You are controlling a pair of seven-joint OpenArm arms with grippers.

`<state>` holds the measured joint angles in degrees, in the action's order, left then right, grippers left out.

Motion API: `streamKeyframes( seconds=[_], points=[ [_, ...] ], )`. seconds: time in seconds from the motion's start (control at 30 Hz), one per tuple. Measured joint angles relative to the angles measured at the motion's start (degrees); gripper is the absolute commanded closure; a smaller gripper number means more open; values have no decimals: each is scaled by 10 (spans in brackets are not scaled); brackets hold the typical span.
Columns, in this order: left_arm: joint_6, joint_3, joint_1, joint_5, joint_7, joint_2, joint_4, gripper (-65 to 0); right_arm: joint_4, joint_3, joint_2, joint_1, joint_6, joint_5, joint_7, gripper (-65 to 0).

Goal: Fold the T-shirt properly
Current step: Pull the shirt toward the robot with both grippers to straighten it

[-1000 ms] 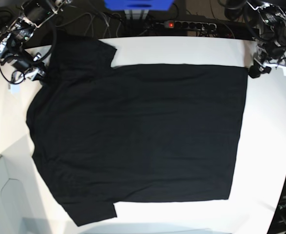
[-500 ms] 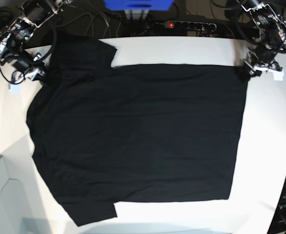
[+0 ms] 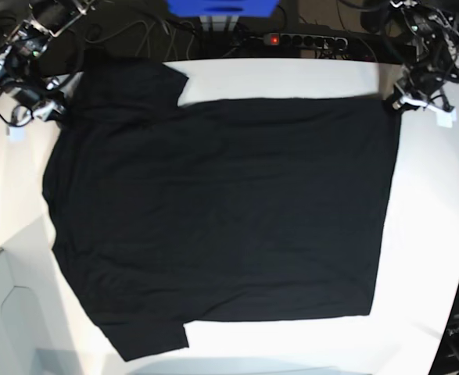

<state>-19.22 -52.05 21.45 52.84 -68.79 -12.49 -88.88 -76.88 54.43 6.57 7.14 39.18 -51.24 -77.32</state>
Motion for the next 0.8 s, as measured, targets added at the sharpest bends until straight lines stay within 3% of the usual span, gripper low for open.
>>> streamKeyframes(
  seconds=[0.27,0.8],
  points=[
    [-1,0,42,0,-2,2,-68,-2,-110,23,-9,54,2,59,-28,0],
    [-3,0,132,9,2,4,-174,-2,-132,22,-6,108,2,49,-22,0]
  ],
)
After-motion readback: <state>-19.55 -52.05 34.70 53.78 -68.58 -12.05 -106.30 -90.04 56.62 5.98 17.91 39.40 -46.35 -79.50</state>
